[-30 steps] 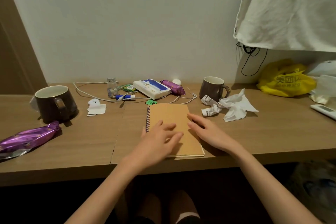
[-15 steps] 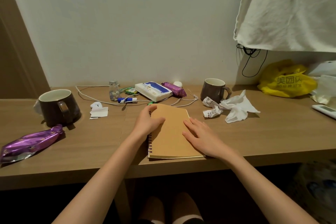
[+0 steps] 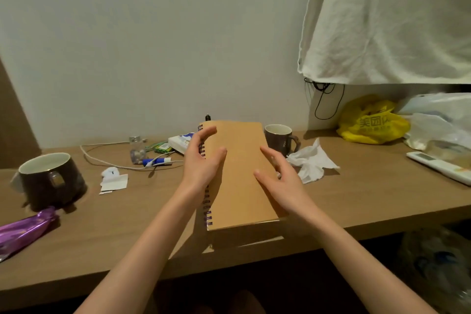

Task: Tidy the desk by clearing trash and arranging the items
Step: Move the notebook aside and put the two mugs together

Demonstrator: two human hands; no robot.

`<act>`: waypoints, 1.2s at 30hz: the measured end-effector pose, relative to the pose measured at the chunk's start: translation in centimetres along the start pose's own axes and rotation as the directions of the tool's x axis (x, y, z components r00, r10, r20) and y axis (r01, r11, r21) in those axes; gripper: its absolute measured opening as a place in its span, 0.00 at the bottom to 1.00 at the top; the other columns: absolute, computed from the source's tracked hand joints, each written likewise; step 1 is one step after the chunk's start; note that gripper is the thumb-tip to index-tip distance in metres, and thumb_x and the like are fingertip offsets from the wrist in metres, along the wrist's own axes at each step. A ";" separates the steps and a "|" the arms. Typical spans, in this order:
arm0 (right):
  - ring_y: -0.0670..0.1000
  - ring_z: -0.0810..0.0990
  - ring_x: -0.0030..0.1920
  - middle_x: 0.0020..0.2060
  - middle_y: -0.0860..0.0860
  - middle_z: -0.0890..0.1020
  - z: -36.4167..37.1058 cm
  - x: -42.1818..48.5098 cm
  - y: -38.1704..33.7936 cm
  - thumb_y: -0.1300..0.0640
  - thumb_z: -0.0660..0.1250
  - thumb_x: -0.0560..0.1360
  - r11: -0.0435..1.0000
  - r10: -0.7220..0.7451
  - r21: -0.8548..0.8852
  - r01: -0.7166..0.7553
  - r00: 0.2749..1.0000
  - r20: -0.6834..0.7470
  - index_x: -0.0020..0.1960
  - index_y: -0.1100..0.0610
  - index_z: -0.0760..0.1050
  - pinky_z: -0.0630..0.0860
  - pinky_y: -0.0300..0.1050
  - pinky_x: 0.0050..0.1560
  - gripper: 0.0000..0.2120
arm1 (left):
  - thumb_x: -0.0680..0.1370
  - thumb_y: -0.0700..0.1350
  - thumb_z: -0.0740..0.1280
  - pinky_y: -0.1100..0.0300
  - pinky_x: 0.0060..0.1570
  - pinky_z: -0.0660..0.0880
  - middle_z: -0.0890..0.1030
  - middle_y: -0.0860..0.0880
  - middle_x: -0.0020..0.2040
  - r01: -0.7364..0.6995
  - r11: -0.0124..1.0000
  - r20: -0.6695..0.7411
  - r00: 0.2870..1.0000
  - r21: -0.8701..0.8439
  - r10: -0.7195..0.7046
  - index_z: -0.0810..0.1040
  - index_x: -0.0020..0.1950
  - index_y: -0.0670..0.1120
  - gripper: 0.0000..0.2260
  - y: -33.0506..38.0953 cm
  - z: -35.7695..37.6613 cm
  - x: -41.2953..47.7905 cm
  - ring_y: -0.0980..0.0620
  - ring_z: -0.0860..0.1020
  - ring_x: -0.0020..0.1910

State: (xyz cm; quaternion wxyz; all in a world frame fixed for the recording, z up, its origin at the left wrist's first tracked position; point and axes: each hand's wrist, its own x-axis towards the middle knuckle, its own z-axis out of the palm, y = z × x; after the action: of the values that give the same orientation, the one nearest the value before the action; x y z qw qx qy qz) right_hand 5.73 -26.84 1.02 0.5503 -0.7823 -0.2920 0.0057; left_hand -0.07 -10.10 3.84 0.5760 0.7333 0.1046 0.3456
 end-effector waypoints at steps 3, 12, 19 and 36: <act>0.45 0.73 0.64 0.62 0.43 0.74 -3.5 1.0 -0.6 0.58 0.67 0.77 0.994 -0.085 0.055 0.096 0.981 -0.173 0.69 0.49 0.70 0.75 0.37 0.58 0.22 | 0.76 0.44 0.68 0.47 0.63 0.72 0.71 0.64 0.57 -0.033 0.995 0.046 0.998 -0.094 0.037 0.70 0.63 0.59 0.18 1.6 2.4 0.9 0.53 0.71 0.64; 0.51 0.81 0.58 0.61 0.54 0.80 -14.9 3.3 2.4 0.63 0.61 0.80 0.977 0.007 0.189 0.098 0.874 -0.486 0.69 0.52 0.70 0.78 0.57 0.58 0.19 | 0.83 0.50 0.52 0.48 0.64 0.70 0.74 0.48 0.64 -0.108 0.994 0.243 0.964 -0.030 0.112 0.58 0.74 0.51 0.19 2.2 12.1 2.9 0.50 0.73 0.63; 0.56 0.79 0.57 0.62 0.51 0.78 -21.0 5.4 9.1 0.60 0.56 0.82 0.992 0.114 0.042 -0.115 0.732 -0.672 0.67 0.49 0.73 0.78 0.59 0.57 0.17 | 0.79 0.45 0.60 0.58 0.63 0.64 0.73 0.50 0.65 -0.643 0.603 0.563 0.746 0.471 0.356 0.71 0.67 0.48 0.16 -2.3 18.3 1.7 0.51 0.66 0.66; 0.56 0.78 0.57 0.55 0.52 0.82 -24.7 9.4 19.6 0.48 0.67 0.76 0.821 0.215 -0.364 -0.441 0.828 -0.518 0.58 0.51 0.81 0.71 0.47 0.51 0.13 | 0.78 0.57 0.58 0.52 0.73 0.54 0.79 0.57 0.56 -0.694 0.424 0.670 0.705 0.582 0.233 0.78 0.55 0.57 0.12 -6.9 20.7 2.7 0.55 0.70 0.63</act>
State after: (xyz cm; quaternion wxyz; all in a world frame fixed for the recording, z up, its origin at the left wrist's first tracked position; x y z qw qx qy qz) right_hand 30.49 -48.01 -3.22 0.3874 -0.9095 -0.0040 -0.1505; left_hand 16.64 -22.42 -3.42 0.0585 0.9689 -0.1169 0.2099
